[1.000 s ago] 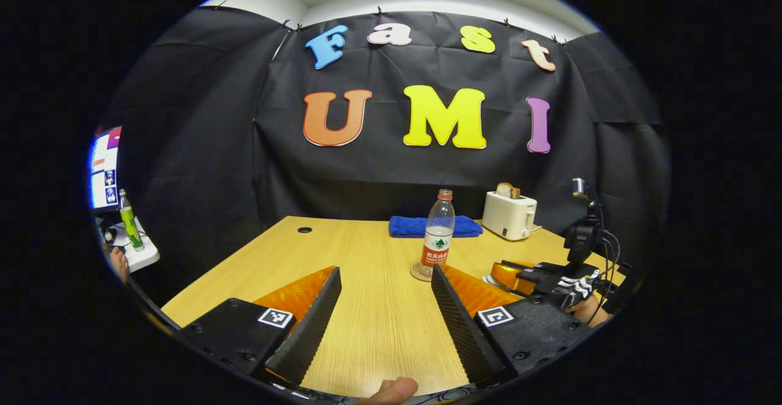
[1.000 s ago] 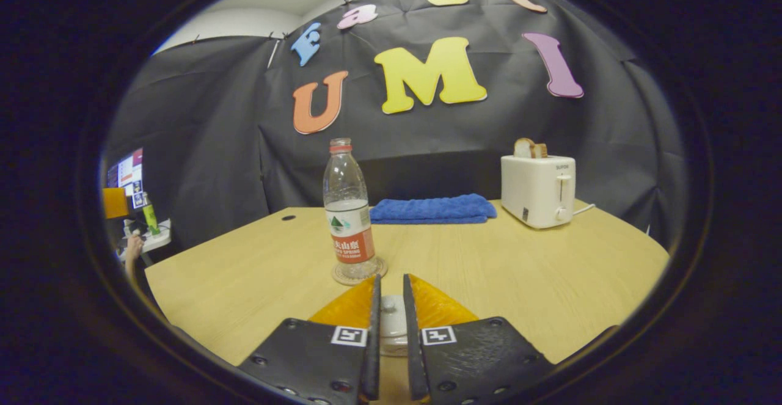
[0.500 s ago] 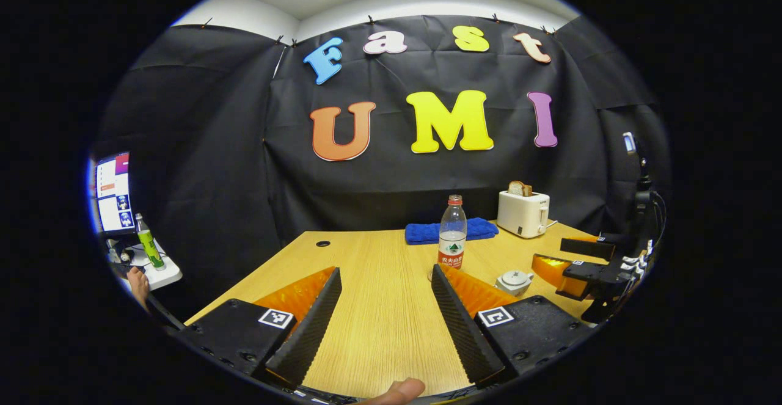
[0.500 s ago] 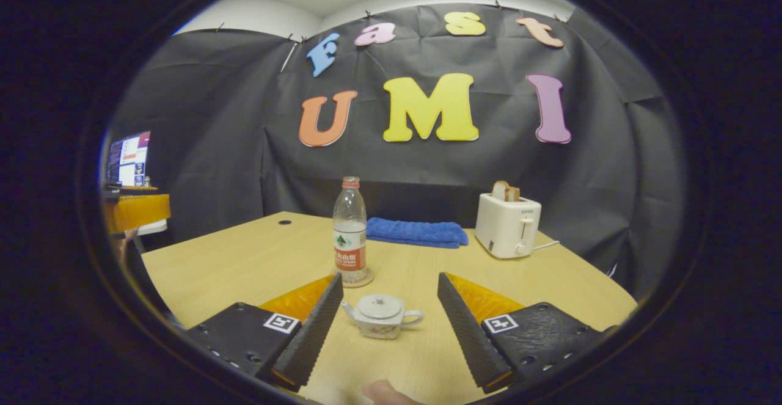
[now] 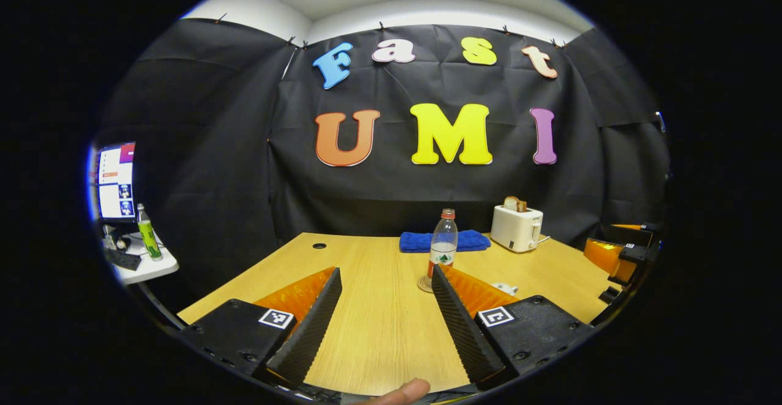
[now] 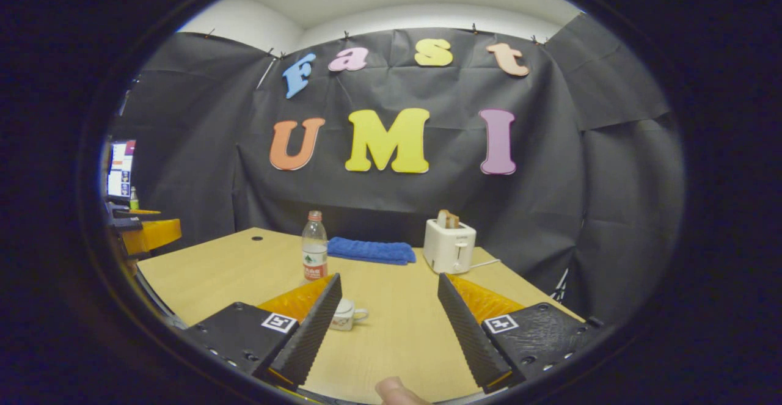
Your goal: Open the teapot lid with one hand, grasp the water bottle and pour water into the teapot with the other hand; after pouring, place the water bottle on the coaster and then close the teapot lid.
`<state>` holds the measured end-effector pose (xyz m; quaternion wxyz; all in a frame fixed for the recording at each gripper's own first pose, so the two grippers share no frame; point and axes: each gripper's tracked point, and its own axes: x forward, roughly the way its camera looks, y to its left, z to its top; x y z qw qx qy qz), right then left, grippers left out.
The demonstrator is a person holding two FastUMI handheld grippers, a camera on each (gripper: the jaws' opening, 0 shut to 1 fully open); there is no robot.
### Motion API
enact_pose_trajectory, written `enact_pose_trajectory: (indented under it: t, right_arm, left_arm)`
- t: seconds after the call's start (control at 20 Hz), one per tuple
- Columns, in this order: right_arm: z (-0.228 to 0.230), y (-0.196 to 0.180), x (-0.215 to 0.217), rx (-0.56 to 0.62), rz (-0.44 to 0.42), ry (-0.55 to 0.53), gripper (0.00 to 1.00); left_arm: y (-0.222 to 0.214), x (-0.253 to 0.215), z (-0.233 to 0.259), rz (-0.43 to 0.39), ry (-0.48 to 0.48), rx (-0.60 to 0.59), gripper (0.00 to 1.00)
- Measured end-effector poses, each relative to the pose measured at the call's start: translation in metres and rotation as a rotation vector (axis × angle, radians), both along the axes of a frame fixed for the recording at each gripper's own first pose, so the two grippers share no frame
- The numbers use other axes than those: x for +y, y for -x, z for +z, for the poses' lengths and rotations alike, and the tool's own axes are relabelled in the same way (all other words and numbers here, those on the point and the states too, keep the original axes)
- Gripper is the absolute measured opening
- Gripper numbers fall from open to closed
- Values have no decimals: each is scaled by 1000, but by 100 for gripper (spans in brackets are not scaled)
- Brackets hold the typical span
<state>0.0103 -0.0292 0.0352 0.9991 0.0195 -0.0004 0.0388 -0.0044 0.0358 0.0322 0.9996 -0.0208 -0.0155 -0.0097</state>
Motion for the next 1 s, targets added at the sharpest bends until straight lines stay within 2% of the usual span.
enact_pose_trajectory:
  t: [0.15, 0.3, 0.35, 0.55, 1.0]
  right_arm:
    - [-11, 2, -11, 16, 4, 6, 94]
    - [-13, 1, -11, 15, 15, -12, 97]
    - [-16, 0, -12, 15, 15, -12, 95]
    - [-25, -1, -6, 22, 35, 10, 95]
    - [-15, 4, 0, -24, 55, 35, 97]
  left_arm:
    - [4, 2, 4, 4, -1, -23, 93]
    - [3, 6, 5, 35, -2, -30, 93]
    - [3, 4, 6, 33, -5, -36, 93]
    - [-1, -1, 0, 36, -50, -37, 93]
    - [-6, -6, -8, 20, -60, -14, 94]
